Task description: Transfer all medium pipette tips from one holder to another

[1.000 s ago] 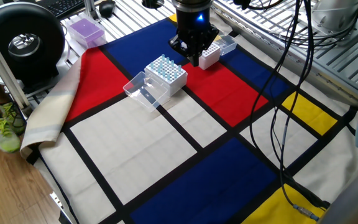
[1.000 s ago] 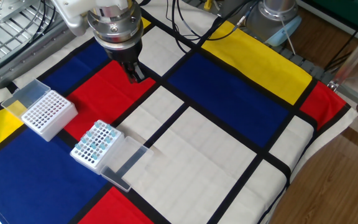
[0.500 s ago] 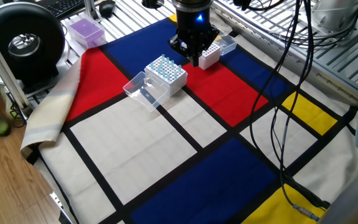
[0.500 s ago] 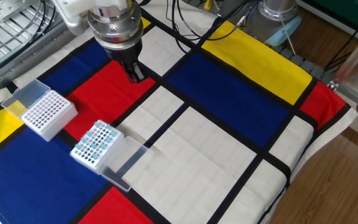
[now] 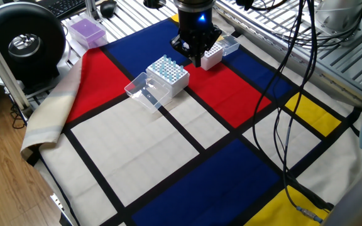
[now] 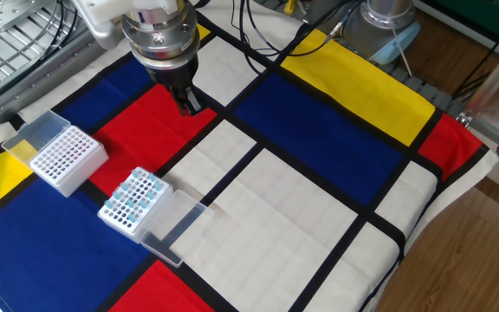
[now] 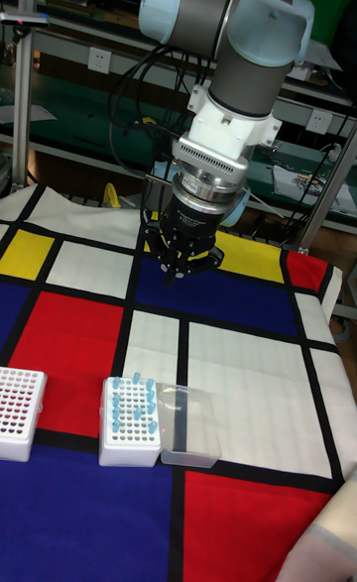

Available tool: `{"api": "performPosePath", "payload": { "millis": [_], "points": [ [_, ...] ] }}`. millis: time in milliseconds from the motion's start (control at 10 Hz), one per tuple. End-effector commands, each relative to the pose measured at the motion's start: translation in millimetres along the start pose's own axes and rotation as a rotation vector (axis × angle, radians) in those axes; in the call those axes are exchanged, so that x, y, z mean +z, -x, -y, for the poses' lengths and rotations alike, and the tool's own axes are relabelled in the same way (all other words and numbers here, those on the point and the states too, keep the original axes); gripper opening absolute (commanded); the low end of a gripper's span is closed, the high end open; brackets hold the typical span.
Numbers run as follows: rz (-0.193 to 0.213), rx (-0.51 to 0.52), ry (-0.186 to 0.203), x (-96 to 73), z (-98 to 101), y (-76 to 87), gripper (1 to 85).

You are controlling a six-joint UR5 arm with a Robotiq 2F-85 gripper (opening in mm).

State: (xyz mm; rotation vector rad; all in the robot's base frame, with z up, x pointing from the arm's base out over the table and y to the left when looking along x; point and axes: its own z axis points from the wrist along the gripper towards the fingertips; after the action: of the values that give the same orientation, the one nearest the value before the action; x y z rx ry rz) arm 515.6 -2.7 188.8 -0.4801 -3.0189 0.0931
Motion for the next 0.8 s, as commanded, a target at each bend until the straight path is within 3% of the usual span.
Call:
{"api": "performPosePath", "payload": {
  "millis": [0, 300, 700],
  "points": [
    [-0.002, 0.038, 0.013, -1.1, -2.8, -0.3, 1.0],
    [-0.002, 0.028, 0.013, -1.2, -2.7, -0.3, 1.0],
    [-0.002, -0.071, 0.013, -1.2, -2.6, -0.5, 1.0]
  ]
}}
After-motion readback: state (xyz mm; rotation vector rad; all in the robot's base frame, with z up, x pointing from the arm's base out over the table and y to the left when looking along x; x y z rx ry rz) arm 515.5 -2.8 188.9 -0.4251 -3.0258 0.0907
